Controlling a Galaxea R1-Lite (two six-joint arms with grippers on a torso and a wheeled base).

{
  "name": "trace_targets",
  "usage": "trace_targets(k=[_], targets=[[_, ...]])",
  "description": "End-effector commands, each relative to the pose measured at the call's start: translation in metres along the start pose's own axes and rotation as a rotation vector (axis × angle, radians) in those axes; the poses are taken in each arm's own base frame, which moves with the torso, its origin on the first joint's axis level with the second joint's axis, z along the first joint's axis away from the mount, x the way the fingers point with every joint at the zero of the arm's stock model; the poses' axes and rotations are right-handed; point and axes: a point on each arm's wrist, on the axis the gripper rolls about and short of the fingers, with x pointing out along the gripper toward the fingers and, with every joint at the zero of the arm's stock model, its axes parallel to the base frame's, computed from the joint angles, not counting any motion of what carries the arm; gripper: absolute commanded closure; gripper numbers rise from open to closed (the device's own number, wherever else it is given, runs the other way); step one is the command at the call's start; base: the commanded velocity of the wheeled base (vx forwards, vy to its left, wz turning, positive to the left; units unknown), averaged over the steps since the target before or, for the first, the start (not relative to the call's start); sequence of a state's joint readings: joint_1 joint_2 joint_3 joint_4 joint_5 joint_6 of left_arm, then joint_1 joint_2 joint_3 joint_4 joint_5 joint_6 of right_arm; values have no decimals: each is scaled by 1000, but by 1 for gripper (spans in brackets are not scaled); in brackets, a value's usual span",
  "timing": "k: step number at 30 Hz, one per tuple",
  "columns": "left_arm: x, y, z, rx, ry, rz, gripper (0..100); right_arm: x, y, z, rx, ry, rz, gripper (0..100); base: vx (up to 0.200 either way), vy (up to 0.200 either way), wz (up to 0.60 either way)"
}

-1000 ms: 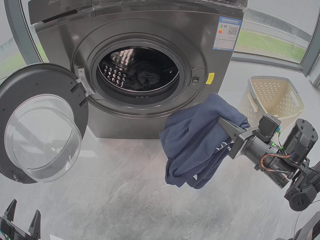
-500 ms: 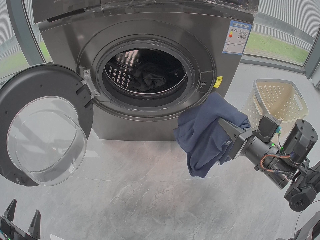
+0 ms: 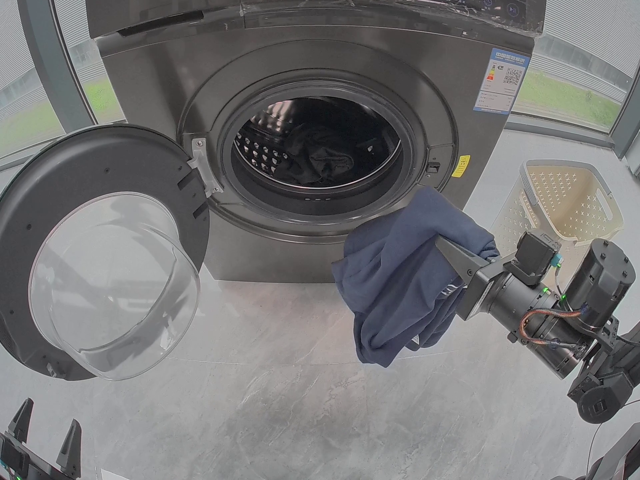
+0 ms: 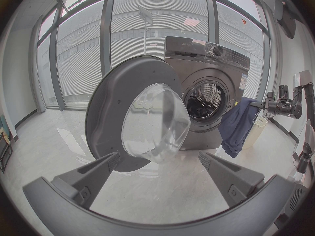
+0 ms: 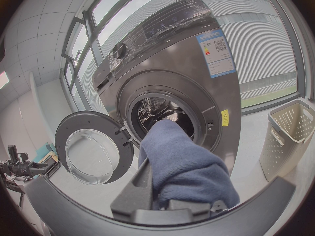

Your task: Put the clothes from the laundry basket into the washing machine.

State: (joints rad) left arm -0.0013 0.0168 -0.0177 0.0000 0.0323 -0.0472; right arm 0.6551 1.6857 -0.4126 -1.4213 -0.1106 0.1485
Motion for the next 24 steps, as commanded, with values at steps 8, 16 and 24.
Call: trace_targets(k=[8, 16, 24], targets=[[1, 0, -5, 0, 8, 2, 0, 0, 0, -1, 6, 3, 1, 100, 0, 0, 0], [1, 0, -4, 0, 7, 3, 0, 0, 0, -1, 6, 3, 1, 100, 0, -25, 0], [1, 0, -4, 0, 7, 3, 0, 0, 0, -1, 6, 3, 1, 100, 0, -150, 0]])
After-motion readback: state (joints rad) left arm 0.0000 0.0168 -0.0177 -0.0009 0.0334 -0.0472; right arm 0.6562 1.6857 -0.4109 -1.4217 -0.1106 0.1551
